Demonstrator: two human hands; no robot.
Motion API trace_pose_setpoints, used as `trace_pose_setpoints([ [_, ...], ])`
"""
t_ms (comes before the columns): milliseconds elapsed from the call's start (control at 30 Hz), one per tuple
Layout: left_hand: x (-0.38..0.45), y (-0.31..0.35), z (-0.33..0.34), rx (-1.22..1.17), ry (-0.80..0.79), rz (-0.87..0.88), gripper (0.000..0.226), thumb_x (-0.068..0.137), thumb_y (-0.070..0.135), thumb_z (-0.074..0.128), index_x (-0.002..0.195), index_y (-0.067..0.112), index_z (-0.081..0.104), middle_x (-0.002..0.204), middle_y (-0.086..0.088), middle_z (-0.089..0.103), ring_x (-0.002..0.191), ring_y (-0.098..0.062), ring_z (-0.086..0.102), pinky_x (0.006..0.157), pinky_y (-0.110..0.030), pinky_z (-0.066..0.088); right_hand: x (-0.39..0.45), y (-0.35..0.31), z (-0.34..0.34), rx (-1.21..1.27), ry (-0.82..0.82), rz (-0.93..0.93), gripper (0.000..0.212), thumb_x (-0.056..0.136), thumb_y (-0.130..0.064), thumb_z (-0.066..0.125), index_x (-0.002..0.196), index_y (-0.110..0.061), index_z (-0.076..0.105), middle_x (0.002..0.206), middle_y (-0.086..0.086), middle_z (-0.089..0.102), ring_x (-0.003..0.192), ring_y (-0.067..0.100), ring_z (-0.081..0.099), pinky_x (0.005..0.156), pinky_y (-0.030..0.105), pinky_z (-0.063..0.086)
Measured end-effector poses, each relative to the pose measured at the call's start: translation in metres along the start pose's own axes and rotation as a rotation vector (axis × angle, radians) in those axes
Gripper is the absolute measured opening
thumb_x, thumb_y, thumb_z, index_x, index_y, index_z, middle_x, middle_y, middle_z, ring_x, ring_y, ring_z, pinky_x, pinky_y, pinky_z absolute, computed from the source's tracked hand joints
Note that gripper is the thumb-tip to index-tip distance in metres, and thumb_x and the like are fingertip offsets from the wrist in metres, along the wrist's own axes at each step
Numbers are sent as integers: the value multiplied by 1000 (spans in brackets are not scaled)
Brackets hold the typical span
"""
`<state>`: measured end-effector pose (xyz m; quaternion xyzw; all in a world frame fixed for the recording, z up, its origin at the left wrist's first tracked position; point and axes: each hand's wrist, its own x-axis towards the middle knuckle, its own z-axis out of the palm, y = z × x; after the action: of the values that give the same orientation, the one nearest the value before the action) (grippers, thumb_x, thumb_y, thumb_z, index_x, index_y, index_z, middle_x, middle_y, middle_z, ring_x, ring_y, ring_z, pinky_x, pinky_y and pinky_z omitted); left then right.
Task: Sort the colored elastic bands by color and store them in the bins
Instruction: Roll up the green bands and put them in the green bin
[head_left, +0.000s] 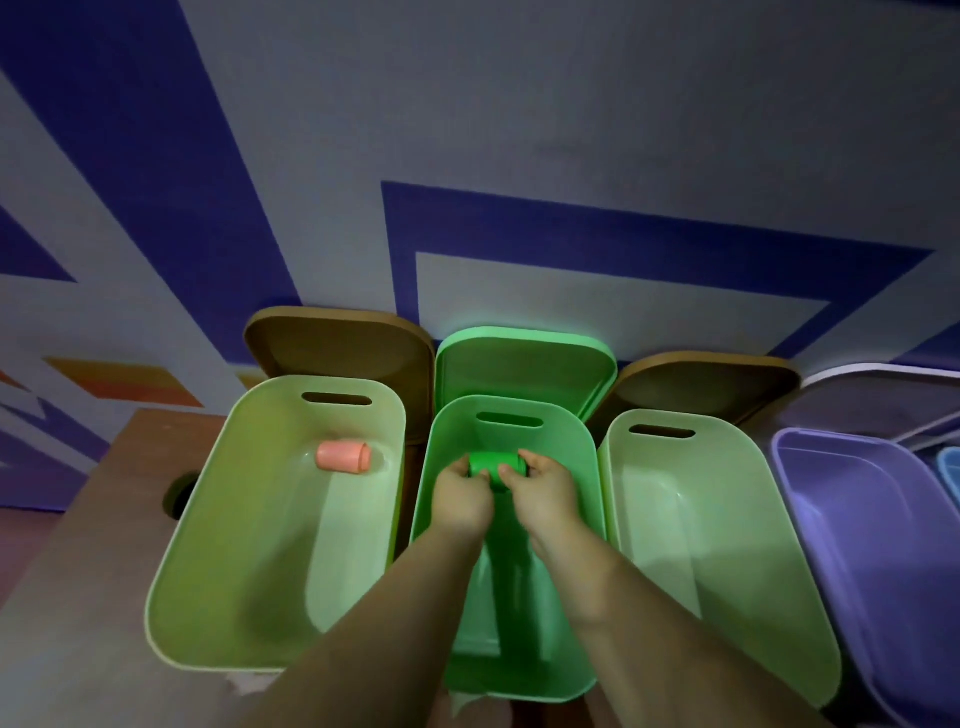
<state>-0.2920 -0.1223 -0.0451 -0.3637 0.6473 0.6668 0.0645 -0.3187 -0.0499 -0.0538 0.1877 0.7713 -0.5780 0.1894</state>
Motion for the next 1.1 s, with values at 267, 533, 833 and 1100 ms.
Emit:
trace_pose_setpoints([
  [267, 28, -10, 19, -26, -1, -142, 32, 96, 0, 40, 126, 0, 52, 124, -21, 58, 114, -34, 56, 99, -36, 43, 30, 19, 21, 60, 175, 97, 43, 85, -5, 65, 126, 1, 54, 126, 19, 60, 115, 32, 57, 104, 40, 42],
  [533, 37, -17, 25, -54, 58, -169, 38, 98, 12, 46, 136, 9, 48, 133, -15, 54, 121, -32, 51, 106, -40, 38, 38, 25, 27, 91, 210, 102, 40, 87, -10, 64, 125, 0, 56, 124, 18, 61, 113, 32, 59, 103, 41, 43],
  [833, 35, -16, 26, -142, 152, -174, 32, 92, 7, 56, 124, 4, 53, 125, -13, 59, 113, -28, 57, 82, -26, 41, 37, 27, 19, 18, 293, 59, 36, 83, -16, 70, 113, -1, 59, 116, 16, 65, 105, 30, 62, 91, 33, 47],
  [1100, 32, -14, 24, -59, 141, -194, 26, 96, 14, 45, 118, 12, 60, 117, -12, 63, 106, -30, 59, 92, -37, 47, 34, 28, 21, -64, 293, 42, 36, 90, -20, 61, 123, -5, 58, 125, 14, 61, 114, 30, 57, 94, 29, 42],
])
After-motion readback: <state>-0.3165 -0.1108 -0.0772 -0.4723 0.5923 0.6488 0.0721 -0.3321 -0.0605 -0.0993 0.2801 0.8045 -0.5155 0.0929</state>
